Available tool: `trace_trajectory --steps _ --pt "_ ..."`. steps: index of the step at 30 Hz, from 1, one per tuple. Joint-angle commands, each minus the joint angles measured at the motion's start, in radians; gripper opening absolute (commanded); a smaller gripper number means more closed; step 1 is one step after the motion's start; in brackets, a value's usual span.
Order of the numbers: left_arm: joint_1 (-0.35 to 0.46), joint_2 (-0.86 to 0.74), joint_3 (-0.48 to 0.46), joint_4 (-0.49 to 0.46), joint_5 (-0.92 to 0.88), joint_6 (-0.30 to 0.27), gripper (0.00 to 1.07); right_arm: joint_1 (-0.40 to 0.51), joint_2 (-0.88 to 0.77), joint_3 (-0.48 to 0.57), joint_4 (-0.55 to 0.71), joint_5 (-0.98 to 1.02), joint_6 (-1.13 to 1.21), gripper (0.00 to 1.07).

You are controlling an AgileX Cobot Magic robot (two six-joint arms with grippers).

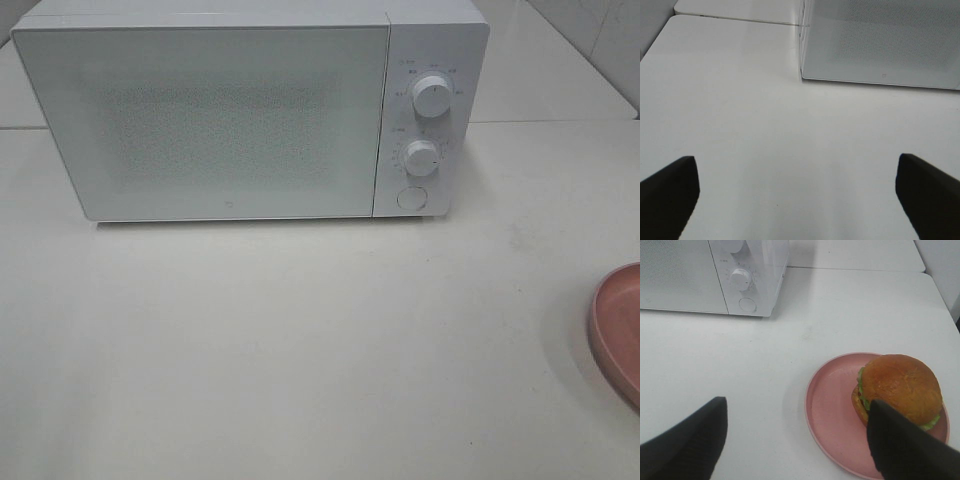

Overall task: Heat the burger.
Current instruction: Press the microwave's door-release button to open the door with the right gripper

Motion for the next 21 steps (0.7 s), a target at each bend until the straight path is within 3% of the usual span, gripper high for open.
trace_trajectory --steps 1,21 --pt "0.003 -0.023 0.000 -0.003 0.000 0.000 1.00 -0.003 -0.026 0.003 -0.009 -0.004 -0.013 0.75" --pt "0.003 -0.023 0.000 -0.003 0.000 0.000 1.00 -0.003 0.017 -0.033 -0.007 -0.019 -0.001 0.75"
